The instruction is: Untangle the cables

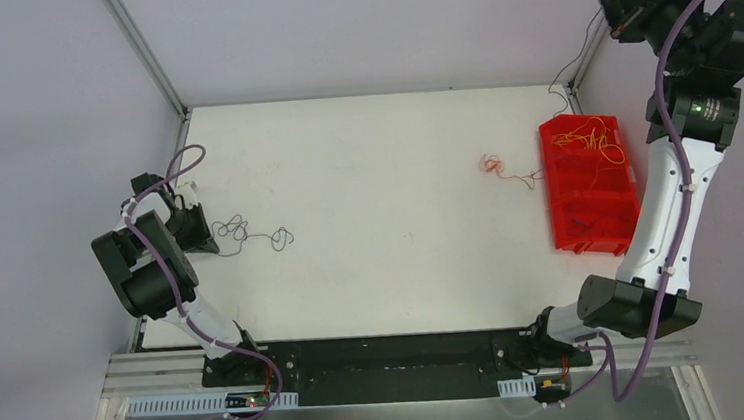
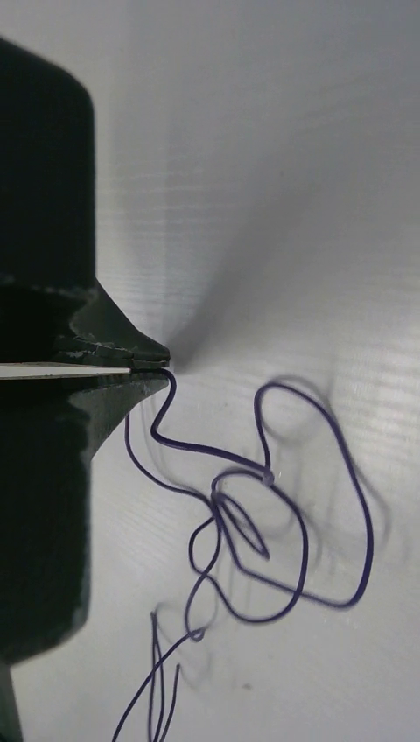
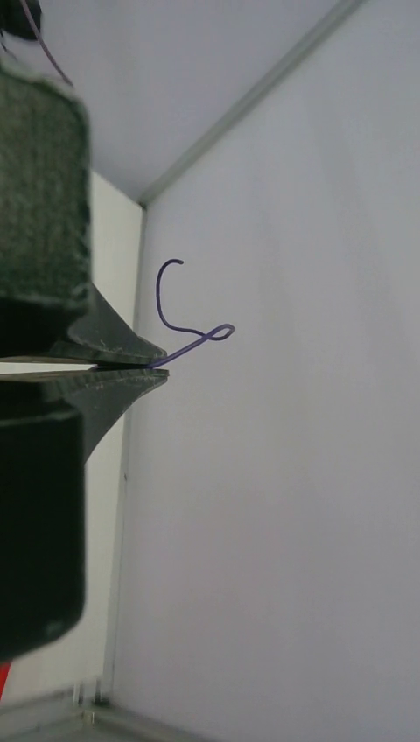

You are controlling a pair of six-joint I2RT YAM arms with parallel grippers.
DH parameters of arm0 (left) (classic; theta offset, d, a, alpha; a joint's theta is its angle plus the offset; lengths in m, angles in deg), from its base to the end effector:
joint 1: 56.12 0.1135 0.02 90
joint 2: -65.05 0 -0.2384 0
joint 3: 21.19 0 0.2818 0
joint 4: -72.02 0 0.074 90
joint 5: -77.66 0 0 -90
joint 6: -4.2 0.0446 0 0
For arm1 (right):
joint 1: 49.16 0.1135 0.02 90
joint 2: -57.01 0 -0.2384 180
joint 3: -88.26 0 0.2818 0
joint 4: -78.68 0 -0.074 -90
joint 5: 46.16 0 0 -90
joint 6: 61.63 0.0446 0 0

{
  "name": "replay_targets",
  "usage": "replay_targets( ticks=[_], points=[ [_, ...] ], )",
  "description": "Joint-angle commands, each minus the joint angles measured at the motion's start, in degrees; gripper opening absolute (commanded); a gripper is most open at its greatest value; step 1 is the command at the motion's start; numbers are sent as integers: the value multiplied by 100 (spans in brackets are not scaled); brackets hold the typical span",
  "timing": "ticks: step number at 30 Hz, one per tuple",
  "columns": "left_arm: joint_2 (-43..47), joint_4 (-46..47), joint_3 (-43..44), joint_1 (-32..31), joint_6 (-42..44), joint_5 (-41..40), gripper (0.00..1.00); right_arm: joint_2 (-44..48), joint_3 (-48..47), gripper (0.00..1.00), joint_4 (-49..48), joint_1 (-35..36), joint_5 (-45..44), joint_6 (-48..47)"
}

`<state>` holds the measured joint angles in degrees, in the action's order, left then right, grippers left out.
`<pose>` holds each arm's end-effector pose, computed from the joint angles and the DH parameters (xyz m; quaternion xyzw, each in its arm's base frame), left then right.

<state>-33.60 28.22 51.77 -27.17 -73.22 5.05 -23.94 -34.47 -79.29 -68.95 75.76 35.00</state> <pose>0.3133 0.1581 0.1179 -0.1118 0.9666 -0.0767 0.2173 0.2883 -0.0787 0.5745 -0.0925 0.5899 0.0671 0.7993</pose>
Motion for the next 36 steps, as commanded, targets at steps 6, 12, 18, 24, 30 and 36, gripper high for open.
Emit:
replay_targets(
  ticks=[6, 12, 18, 24, 30, 36],
  points=[
    [1244, -268, 208, -454, -663, 3069, 0, 59, -152, 0, -1478, 938, 2305, 2138],
    [2094, -133, 817, -1752, -1225, 3278, 0, -289, -1471, 0, -2203, 1648, 2077, 3493],
    [2105, 153, 902, -1991, -1880, 3286, 0, -209, -961, 0, -2239, 1724, 2004, 3606],
    [2253, 266, 887, -2359, -1969, 3622, 0, 403, 1860, 0, -426, 1817, 1978, 1165],
    [2570, 281, 1151, -3423, -2034, 3954, 0, 502, 3939, 0, 1081, 2211, 985, -1745],
    [2545, 339, 1473, -4285, -2297, 4272, 0, -226, 3173, 66, 2355, 2319, 1441, -2101]
  ],
)
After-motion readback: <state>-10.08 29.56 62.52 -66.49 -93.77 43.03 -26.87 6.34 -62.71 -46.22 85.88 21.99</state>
